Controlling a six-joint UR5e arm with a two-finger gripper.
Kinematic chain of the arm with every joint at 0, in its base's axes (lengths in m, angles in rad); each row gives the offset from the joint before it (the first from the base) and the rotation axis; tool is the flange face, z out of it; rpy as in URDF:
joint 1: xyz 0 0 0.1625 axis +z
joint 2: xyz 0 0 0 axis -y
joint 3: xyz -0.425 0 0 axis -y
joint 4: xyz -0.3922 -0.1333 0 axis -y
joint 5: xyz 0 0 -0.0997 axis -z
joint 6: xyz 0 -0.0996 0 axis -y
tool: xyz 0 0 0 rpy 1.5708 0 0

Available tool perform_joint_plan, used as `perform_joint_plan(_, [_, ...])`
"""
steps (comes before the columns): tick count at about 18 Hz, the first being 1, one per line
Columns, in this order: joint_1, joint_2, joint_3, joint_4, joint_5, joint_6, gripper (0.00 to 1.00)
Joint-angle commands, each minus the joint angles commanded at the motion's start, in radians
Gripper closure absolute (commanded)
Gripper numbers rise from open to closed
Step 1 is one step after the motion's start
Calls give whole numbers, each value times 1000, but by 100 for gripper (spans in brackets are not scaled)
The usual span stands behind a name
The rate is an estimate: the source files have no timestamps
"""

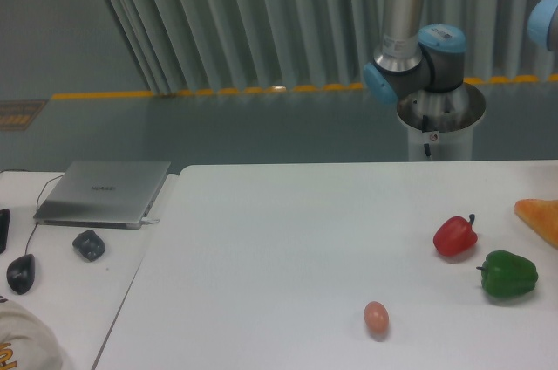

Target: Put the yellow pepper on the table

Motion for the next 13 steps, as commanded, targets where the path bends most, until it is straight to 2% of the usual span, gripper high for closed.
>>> perform_joint_plan(4, [37,8,-2,2,-1,-71,0])
perform_joint_plan(10, [37,3,-2,5,0,-353,0])
perform_joint_plan(13, [44,-1,-5,6,-3,-440,0])
